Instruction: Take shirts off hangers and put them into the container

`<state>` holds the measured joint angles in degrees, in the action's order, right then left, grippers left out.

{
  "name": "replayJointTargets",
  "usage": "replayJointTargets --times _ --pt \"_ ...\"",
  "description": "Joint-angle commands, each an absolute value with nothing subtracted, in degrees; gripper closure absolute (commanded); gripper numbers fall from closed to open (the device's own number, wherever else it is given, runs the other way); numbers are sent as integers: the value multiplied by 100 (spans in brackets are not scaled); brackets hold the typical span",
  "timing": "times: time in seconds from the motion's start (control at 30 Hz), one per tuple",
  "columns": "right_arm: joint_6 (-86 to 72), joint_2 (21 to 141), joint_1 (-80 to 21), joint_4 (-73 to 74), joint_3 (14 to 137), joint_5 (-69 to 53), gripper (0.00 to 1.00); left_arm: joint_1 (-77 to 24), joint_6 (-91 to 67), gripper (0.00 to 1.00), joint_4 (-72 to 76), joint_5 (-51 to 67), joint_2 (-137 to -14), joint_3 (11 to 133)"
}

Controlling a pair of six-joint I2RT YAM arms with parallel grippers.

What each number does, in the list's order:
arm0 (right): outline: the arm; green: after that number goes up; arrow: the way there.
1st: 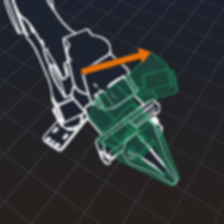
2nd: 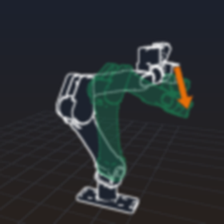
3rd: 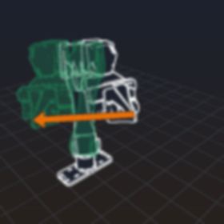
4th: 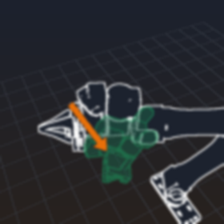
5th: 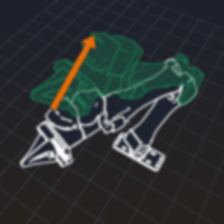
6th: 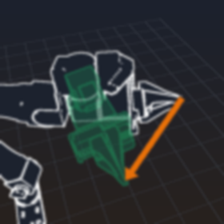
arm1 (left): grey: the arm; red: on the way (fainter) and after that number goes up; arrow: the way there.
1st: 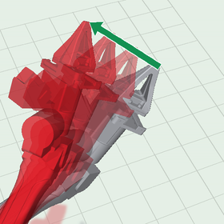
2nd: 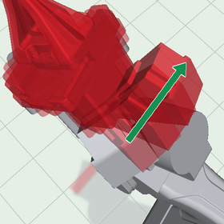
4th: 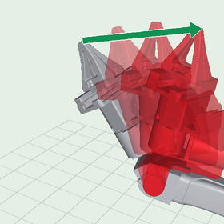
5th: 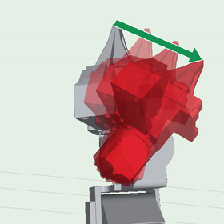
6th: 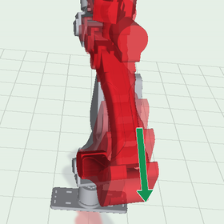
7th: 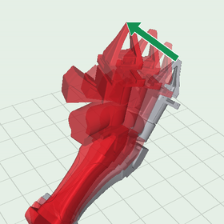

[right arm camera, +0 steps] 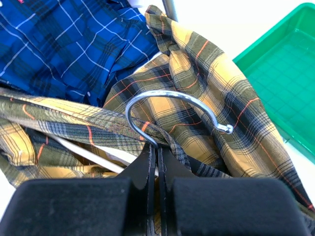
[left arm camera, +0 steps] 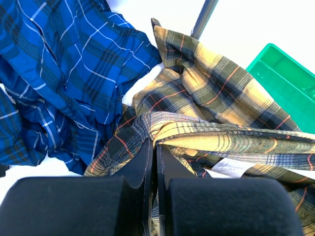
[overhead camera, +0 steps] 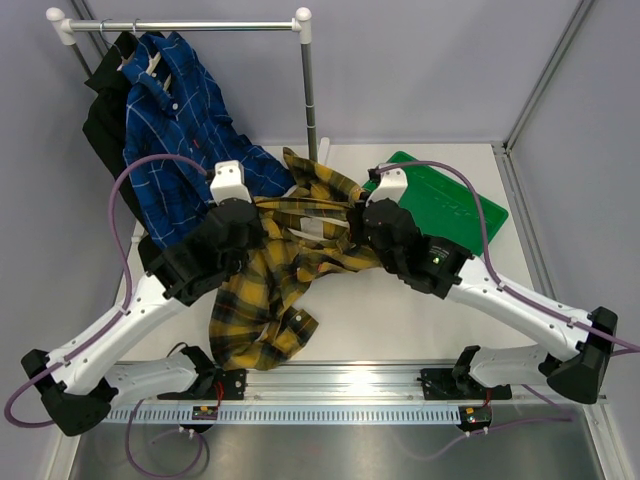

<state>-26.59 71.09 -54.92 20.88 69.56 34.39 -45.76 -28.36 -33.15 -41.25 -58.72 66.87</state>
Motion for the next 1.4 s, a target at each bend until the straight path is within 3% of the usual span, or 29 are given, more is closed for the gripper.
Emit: replayJointTargets --times 0.0,0.33,0.73,1.13,1.2,1.37 --pt "-1960 6601 -5370 2506 6698 4158 100 -4175 -2321 100 -3252 -5221 -5581 6697" --pt "-1433 6004 -5370 2180 6267 3499 100 -3630 -2232 100 -3164 -4922 -5651 6645" --pt "-800 5177 -5370 1371 5810 1890 100 -3577 -2075 100 -3050 -4536 -5792 6636" --pt "-536 5659 -5370 1125 6037 1257 100 -3577 -1617 100 -2030 -1487 -4992 6354" --pt "-501 5730 -5370 1151 6143 1134 100 -3577 -1539 100 -2013 -1494 -4948 6354" --pt "-589 5564 -5370 1081 6082 1002 100 -3577 -1380 100 -2512 -2820 -5176 6451"
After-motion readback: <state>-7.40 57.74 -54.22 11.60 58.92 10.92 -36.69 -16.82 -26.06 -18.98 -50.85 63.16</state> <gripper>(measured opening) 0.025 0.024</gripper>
